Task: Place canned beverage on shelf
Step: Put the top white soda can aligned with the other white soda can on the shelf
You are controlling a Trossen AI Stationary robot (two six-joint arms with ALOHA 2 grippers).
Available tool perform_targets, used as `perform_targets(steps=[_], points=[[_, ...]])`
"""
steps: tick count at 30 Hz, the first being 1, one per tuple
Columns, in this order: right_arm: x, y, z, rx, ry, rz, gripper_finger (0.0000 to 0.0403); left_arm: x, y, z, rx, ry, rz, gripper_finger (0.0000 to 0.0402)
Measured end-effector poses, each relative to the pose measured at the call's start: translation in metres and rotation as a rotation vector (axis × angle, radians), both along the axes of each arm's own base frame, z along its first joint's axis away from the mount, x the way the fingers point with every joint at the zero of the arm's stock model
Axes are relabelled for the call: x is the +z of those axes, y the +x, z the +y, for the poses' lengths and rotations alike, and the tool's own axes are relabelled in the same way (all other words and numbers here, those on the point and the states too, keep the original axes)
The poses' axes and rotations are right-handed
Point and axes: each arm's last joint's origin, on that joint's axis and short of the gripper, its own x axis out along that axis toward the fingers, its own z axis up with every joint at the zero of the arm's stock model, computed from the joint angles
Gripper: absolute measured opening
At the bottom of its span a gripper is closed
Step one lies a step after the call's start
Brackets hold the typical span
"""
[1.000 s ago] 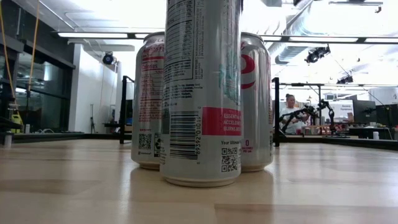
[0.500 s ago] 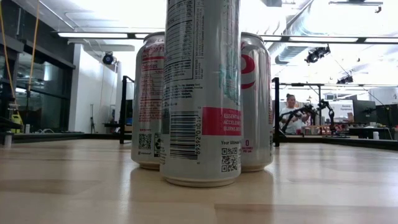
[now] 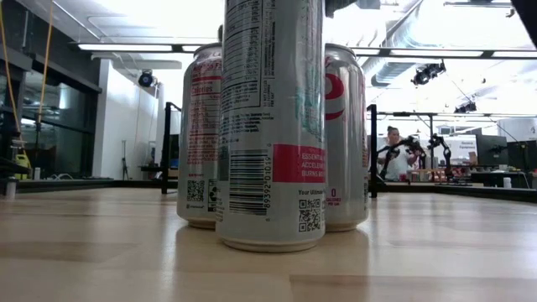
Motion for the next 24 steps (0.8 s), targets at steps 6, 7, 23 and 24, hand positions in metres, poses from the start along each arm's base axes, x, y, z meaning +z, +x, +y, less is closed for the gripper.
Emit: perform_targets(steps=[6,7,23,24], points=[[-0.015,0.026,-0.007,0.014,-0.042,0.041,0.0381,-0.001,0.0,0.0,0.0,-0.001,0.007,0.0372],[-0.016,0.029,-0.008,0.009,-0.044,0.05,0.0381,-0.001,0.0,0.0,0.0,-0.002,0.01,0.0372],[-0.015,0.035,-0.028,-0.144,-0.069,0.008,0.0381,-0.002,0.001,0.0,0.0,-0.003,0.024,0.0372],[-0.015,0.035,-0.031,-0.147,-0.061,-0.002,0.0381,-0.002,0.001,0.0,0.0,-0.003,0.024,0.0372]])
